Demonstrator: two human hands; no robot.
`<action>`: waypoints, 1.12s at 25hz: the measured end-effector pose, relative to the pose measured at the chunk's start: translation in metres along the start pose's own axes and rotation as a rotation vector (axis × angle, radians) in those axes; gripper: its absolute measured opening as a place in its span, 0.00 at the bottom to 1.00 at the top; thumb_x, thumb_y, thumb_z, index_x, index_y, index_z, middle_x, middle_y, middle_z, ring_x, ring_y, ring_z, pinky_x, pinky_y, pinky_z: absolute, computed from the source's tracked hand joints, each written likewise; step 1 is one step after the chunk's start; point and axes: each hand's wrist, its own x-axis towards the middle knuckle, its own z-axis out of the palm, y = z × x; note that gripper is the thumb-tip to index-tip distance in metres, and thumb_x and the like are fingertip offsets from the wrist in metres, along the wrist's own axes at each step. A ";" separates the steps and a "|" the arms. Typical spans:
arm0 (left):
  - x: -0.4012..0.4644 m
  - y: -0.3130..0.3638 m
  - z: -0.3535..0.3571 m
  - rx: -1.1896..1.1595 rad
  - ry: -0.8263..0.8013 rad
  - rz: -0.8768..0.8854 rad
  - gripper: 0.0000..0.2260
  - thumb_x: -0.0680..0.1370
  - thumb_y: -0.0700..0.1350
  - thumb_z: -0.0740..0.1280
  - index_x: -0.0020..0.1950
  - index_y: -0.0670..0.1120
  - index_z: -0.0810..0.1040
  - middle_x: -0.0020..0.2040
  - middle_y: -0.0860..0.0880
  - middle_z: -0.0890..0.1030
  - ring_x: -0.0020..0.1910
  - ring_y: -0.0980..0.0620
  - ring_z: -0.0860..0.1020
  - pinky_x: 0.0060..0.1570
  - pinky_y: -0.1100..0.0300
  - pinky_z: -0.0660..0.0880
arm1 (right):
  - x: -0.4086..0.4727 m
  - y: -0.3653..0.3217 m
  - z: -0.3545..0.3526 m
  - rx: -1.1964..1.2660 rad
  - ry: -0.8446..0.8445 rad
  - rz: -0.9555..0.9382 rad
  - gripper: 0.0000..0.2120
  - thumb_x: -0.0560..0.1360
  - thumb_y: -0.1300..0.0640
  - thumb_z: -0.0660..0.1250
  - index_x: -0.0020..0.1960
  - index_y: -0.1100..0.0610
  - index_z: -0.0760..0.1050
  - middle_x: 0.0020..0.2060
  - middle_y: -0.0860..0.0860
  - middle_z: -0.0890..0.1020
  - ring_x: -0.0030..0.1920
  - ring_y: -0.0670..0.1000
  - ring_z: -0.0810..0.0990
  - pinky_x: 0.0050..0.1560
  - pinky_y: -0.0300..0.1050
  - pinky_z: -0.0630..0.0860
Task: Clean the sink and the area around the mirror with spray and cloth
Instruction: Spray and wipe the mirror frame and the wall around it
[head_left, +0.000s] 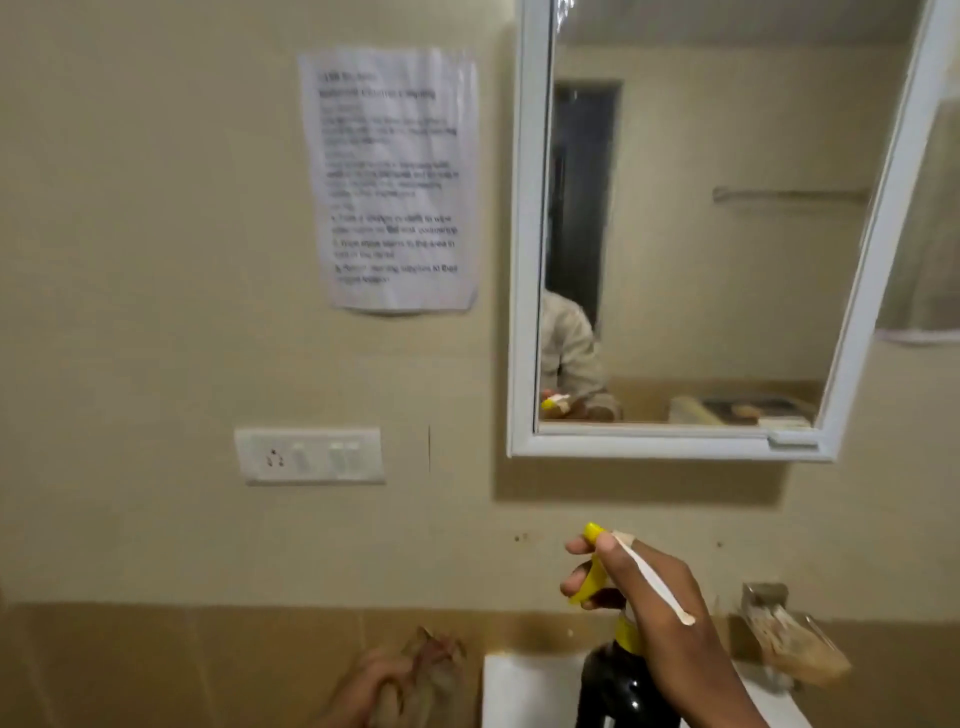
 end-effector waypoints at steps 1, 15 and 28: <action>0.001 0.039 -0.001 -0.127 -0.032 0.094 0.11 0.67 0.37 0.64 0.36 0.33 0.84 0.36 0.39 0.84 0.29 0.49 0.80 0.30 0.58 0.77 | 0.009 -0.021 0.014 -0.014 0.019 -0.049 0.18 0.78 0.38 0.66 0.45 0.49 0.88 0.40 0.55 0.89 0.43 0.53 0.89 0.48 0.55 0.83; -0.006 0.513 0.134 -0.300 0.156 1.006 0.07 0.69 0.33 0.66 0.39 0.44 0.76 0.31 0.45 0.77 0.28 0.49 0.74 0.32 0.57 0.73 | 0.123 -0.305 0.054 -0.327 0.392 -0.724 0.18 0.85 0.48 0.62 0.48 0.58 0.83 0.34 0.53 0.87 0.33 0.45 0.86 0.30 0.30 0.76; 0.016 0.509 0.149 -0.044 0.209 1.138 0.07 0.67 0.38 0.68 0.40 0.50 0.79 0.41 0.43 0.85 0.43 0.42 0.85 0.49 0.46 0.84 | 0.071 -0.159 0.067 -0.388 0.349 -0.057 0.19 0.82 0.50 0.66 0.37 0.57 0.84 0.31 0.56 0.87 0.28 0.47 0.84 0.30 0.36 0.77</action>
